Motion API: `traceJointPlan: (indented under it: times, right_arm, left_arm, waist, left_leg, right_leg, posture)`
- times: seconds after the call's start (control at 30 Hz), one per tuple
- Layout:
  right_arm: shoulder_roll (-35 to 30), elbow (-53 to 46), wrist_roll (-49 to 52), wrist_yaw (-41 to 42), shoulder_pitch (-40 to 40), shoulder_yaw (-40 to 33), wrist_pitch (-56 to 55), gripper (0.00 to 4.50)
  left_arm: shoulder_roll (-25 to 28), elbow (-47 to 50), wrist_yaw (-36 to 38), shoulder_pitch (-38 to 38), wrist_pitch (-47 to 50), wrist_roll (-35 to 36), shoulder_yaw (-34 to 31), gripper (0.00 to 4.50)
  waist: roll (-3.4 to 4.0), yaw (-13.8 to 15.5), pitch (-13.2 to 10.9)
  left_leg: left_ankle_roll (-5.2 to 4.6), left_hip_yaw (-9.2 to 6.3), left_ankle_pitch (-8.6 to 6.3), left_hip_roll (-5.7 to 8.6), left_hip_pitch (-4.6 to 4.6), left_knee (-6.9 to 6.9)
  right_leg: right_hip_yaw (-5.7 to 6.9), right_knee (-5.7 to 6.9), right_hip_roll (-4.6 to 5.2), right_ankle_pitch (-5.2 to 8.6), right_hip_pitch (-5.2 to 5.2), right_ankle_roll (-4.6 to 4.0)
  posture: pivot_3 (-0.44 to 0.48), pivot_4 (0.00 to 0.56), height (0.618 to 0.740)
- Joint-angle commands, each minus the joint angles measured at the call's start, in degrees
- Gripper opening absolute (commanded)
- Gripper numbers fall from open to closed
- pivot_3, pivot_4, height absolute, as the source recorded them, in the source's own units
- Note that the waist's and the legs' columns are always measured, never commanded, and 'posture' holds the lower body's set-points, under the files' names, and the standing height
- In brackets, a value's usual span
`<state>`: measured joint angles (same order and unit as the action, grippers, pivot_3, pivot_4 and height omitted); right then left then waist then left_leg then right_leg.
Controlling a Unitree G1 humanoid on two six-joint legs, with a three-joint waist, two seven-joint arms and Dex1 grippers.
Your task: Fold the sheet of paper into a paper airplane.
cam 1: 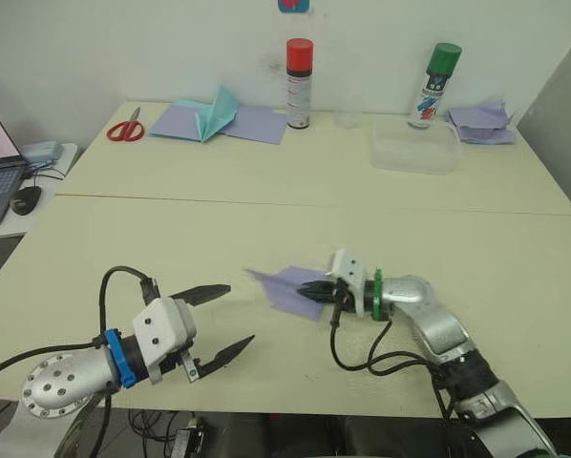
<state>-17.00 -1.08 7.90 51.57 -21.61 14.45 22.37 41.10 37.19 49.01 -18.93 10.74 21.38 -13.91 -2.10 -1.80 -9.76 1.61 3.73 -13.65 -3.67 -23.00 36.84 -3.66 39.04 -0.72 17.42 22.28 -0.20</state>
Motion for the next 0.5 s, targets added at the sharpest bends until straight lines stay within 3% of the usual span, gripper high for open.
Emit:
traceJointPlan:
  times: [0.03,0.17,0.3,0.4,0.5]
  right_arm:
    - [-0.3,-8.6,2.7,-6.9,1.5,-6.3,7.5,0.01]
    - [0.8,-10.7,0.4,-16.1,3.5,-9.5,10.4,0.01]
    - [1.2,-9.6,-1.0,-19.3,5.2,-7.7,11.2,0.01]
    - [2.4,-10.0,1.0,-20.4,5.5,-8.5,13.7,0.65]
    - [0.6,-12.8,1.6,-19.4,5.0,-8.6,15.2,1.7]
  left_arm:
    - [-0.9,1.2,-1.7,1.3,0.4,0.6,0.6,4.5]
    - [-1.7,0.9,-2.9,3.6,1.6,0.6,2.1,4.5]
    - [-1.5,-0.1,-2.0,4.6,1.1,0.1,3.6,4.5]
    - [-1.1,-1.0,-1.2,4.9,0.7,0.2,3.9,4.5]
    - [-1.4,-2.0,-1.3,5.6,1.2,1.1,3.7,4.5]
  waist:
    - [0.0,0.0,0.0]
    - [0.0,-0.1,0.0]
    - [0.0,-0.1,0.0]
    - [0.0,-0.2,0.0]
    - [0.0,-0.2,0.0]
  left_leg:
    - [0.0,0.0,0.0,0.0,0.0,-0.01]
    - [0.0,-0.02,0.0,-0.01,0.01,-0.02]
    - [0.01,0.01,0.0,0.01,0.0,-0.02]
    - [0.01,0.03,0.0,0.0,0.0,-0.04]
    - [0.0,0.02,0.0,0.01,0.0,-0.03]
  right_leg:
    - [0.0,0.0,0.0,0.0,0.0,0.0]
    - [0.0,0.02,-0.02,0.0,0.01,0.01]
    - [-0.04,0.01,-0.02,0.0,0.02,0.01]
    - [-0.06,0.01,-0.03,0.01,0.04,0.01]
    - [-0.05,0.01,-0.04,0.01,0.03,0.01]
  posture:
    - [0.0,0.15,0.74]
    - [0.0,0.15,0.74]
    - [0.0,0.15,0.74]
    - [0.0,0.15,0.74]
    - [0.0,0.15,0.74]
